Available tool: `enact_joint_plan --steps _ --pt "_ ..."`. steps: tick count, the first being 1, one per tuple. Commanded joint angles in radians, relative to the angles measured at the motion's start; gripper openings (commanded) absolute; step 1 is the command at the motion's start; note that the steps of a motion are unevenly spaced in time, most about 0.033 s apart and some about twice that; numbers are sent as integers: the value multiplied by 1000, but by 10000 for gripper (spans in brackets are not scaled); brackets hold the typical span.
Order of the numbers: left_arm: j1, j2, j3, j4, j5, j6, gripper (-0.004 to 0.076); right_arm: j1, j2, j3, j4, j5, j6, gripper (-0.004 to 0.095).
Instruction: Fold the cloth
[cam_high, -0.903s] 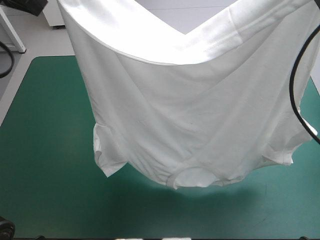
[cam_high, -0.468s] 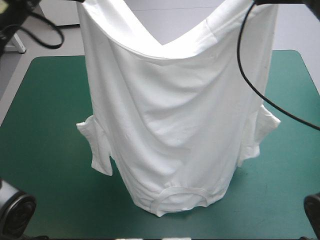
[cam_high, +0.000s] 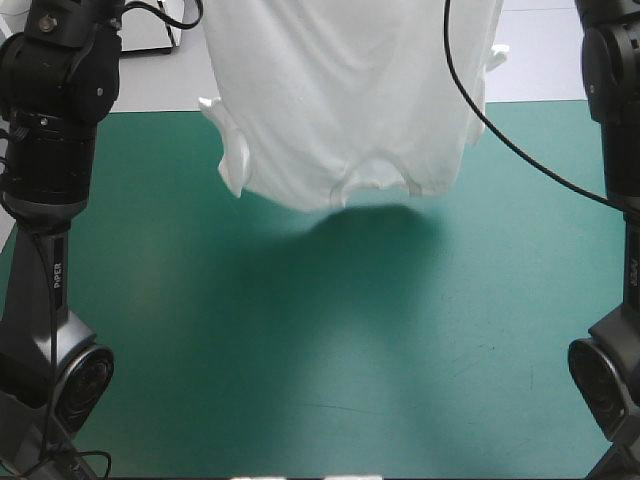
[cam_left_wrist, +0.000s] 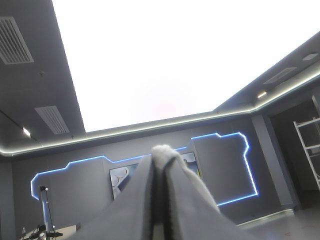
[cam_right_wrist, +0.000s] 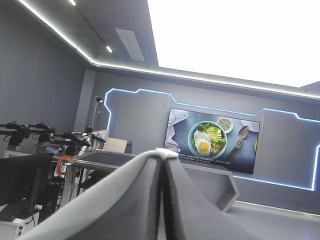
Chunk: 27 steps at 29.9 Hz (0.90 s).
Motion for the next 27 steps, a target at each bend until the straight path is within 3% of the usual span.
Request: enact_joint_plan --steps 1,4,10,12,23,27 --pt "-2 -46 -23 4 -32 -1 -22 -17 -43 -29 -11 -24 3 -11" --pt "-2 -33 -21 4 77 4 -22 -17 -31 -24 24 130 3 -13" --pt "52 82 -21 -15 484 -40 -22 -17 65 24 113 480 3 -13" --pt "59 122 -21 -22 575 -58 -22 -17 101 57 146 554 1 -13" --pt "90 370 -14 -176 945 -117 -22 -88 234 290 245 784 -2 -17" --pt "96 432 -14 -188 1073 -135 -22 -174 233 408 378 786 -27 -17"
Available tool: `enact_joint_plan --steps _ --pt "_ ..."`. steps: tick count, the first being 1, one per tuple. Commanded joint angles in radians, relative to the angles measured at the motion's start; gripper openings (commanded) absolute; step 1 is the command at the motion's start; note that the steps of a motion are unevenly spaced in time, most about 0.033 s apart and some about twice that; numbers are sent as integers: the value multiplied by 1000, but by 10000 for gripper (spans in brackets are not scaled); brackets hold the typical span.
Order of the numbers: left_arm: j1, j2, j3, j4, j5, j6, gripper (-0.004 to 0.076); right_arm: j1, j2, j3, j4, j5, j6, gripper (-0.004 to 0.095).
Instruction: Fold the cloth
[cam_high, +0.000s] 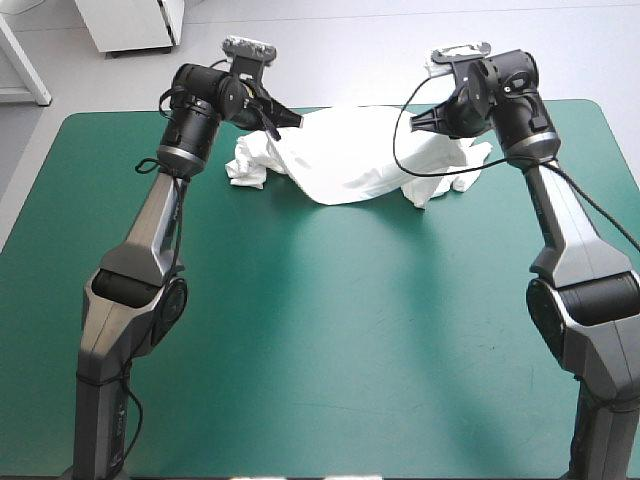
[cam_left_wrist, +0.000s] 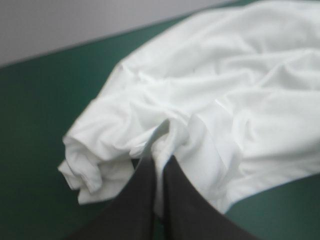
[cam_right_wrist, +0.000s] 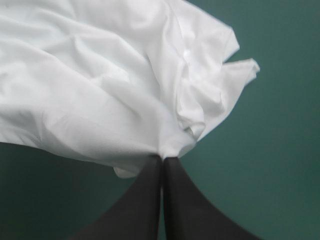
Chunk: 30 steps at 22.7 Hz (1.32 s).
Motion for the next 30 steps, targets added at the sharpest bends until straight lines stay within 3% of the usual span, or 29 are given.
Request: enact_joint_plan --steps 1,7,14,17,24,30 --pt "3 -31 -25 -10 60 -26 -22 -73 -63 73 100 -1 -31 -17" --pt "3 -50 103 -37 69 -35 -22 -129 -124 324 230 -29 -60 -17" --pt "3 -210 513 -47 25 -39 -22 -137 -225 510 278 -31 -78 -17" --pt "3 -367 770 -53 -65 -57 -22 -135 -297 641 280 -15 -82 -17" --pt "3 -697 1299 -68 -158 -121 -22 -135 -556 1021 282 -27 -82 -17" --pt "-18 -915 1517 -167 -102 -114 -22 -135 -780 1246 282 -1 -75 -16"
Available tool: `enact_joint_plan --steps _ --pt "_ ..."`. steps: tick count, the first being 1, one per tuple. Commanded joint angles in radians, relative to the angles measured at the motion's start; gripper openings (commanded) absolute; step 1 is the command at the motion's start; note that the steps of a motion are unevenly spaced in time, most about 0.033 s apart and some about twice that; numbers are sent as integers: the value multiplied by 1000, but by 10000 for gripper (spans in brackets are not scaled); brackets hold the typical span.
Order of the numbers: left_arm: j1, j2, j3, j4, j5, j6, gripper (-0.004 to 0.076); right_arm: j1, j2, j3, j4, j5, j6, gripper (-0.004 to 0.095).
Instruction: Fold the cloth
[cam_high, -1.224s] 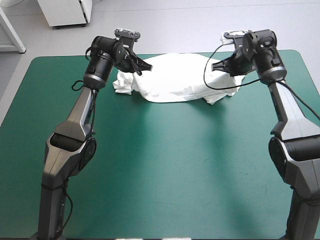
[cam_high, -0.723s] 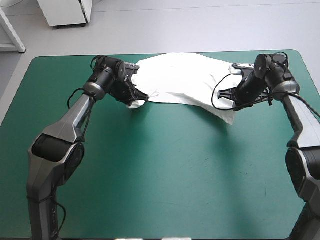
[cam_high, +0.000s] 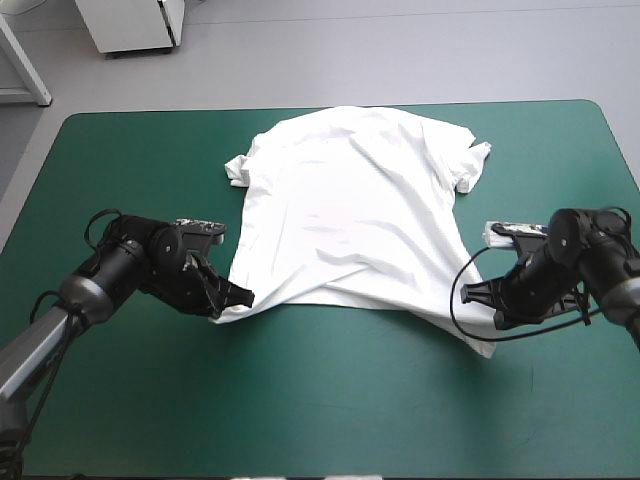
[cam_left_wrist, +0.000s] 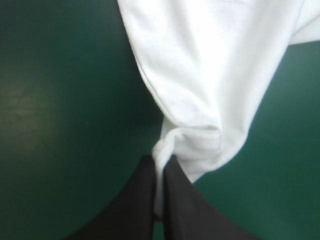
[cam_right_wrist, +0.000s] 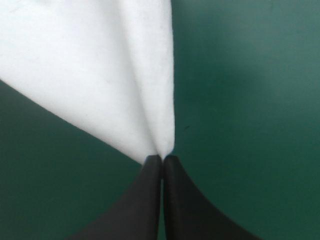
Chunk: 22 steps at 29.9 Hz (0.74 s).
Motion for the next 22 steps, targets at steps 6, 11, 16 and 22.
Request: enact_joint_plan --steps 6,11,16,22 --pt "-111 -190 129 -34 52 -62 -22 -7 -214 158 12 28 8 -16" --pt "-189 -255 207 -32 64 -141 -22 -7 -325 244 20 28 12 -16" --pt "-220 -289 243 -34 71 -181 -22 -7 -412 292 20 28 16 -16" --pt "-220 -295 247 -57 107 -180 -22 -7 -422 293 45 28 19 -16"
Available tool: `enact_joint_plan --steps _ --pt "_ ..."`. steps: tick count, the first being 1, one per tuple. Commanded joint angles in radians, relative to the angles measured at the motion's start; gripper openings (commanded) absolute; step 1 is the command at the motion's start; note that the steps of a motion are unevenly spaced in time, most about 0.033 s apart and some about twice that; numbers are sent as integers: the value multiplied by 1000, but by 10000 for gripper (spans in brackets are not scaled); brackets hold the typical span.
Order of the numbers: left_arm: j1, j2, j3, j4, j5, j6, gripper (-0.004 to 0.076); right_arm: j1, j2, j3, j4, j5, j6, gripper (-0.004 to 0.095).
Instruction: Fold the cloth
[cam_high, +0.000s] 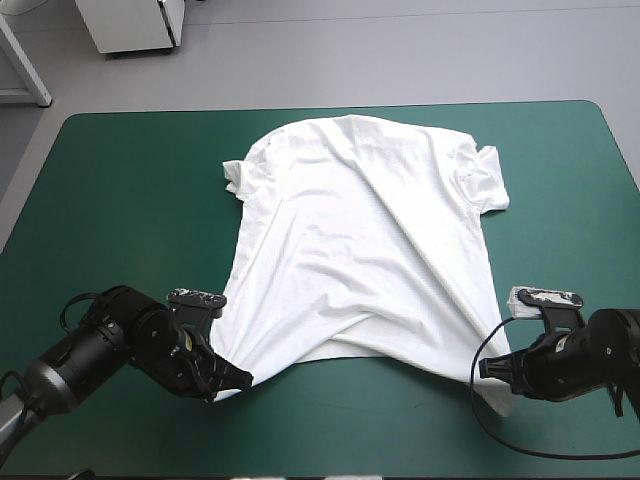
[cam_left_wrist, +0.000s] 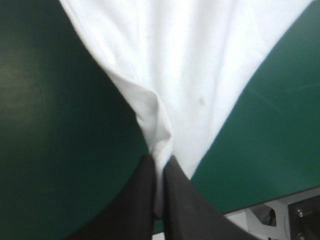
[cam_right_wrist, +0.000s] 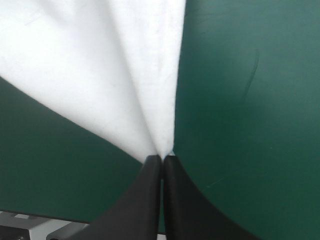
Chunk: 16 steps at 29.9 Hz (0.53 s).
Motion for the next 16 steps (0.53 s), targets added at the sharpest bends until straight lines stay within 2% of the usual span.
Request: enact_joint_plan --steps 1,7,10,13,14,16 --pt "-5 -24 -17 -30 35 1 -22 -7 -12 -18 37 26 0 -16" --pt "-5 -24 8 -17 66 10 -22 -7 -12 -19 46 26 3 -11" --pt "-5 -24 0 5 60 30 -8 -7 -12 -21 51 26 2 66" --pt "-5 -24 -19 10 60 40 86 -7 -12 -27 74 26 -4 269" --pt "-5 -24 -27 10 67 47 142 -7 -12 -31 85 26 -4 379" --pt "-5 -24 -46 8 90 51 262 -7 -12 -39 99 26 -1 510"
